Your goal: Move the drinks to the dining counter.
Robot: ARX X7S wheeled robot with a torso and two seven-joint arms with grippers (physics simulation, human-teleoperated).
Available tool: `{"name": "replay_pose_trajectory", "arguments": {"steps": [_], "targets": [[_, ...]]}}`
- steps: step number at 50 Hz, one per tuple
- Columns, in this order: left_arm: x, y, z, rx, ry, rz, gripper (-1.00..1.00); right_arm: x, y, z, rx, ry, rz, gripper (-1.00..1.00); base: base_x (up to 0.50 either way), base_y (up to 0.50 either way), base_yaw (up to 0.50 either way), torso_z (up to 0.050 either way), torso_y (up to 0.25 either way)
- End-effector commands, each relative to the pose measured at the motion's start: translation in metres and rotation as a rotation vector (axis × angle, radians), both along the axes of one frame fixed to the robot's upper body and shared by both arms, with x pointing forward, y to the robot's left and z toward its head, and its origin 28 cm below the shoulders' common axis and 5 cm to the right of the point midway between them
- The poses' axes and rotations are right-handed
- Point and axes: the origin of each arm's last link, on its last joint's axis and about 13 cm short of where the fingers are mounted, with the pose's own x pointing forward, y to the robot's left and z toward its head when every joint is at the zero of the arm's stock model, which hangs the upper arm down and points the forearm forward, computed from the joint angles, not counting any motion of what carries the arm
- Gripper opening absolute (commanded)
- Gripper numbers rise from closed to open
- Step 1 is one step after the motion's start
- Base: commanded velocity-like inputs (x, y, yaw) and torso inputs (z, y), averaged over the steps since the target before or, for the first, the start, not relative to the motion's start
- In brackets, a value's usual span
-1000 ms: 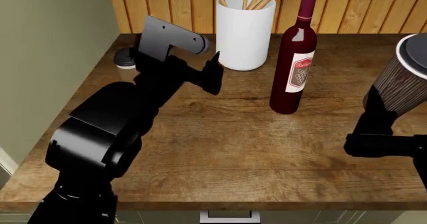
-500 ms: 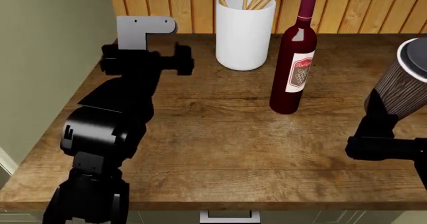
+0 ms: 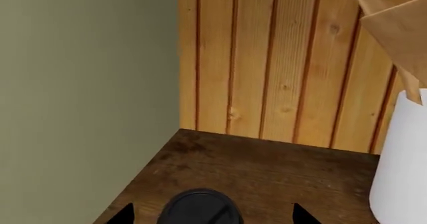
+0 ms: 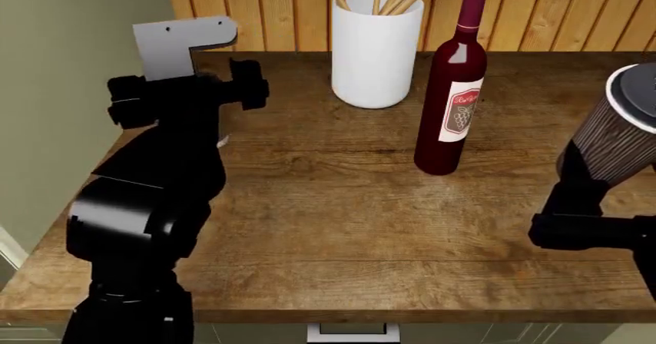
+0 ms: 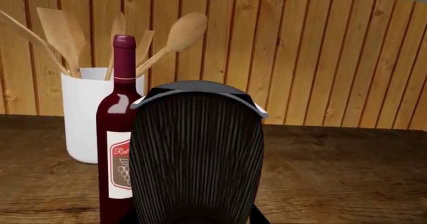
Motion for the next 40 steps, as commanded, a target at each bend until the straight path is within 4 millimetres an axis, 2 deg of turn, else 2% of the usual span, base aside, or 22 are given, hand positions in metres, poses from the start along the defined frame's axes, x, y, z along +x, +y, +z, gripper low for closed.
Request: {"name": "replay_pose_trajectory", "arguments": {"steps": [1,11,17,25,40], "targets": [[-0.005,0.011,-0.009,-0.016,0.025,0.081,1.00,0.000,-0.001,0.001,-0.007,-0.009,-0.001,-1.00,0.00,0.00,0.00,0.000,0.000],[0.004,0.016,-0.030,-0.077,0.157,0.000,1.00,0.001,0.001,0.001,-0.013,-0.008,0.003,-1.00,0.00,0.00,0.00,0.000,0.000],[-0.001,0.011,-0.029,-0.061,0.183,-0.096,1.00,0.000,0.001,0.001,-0.011,-0.008,0.001,-1.00,0.00,0.00,0.00,0.000,0.000],[-0.005,0.014,-0.027,-0.091,0.171,-0.067,1.00,0.000,0.001,-0.001,-0.008,-0.007,0.003,-1.00,0.00,0.00,0.00,0.000,0.001],[0.013,0.018,-0.038,-0.098,0.194,-0.054,1.00,0.000,0.001,-0.001,-0.007,-0.005,0.001,-1.00,0.00,0.00,0.00,0.000,0.000]]}}
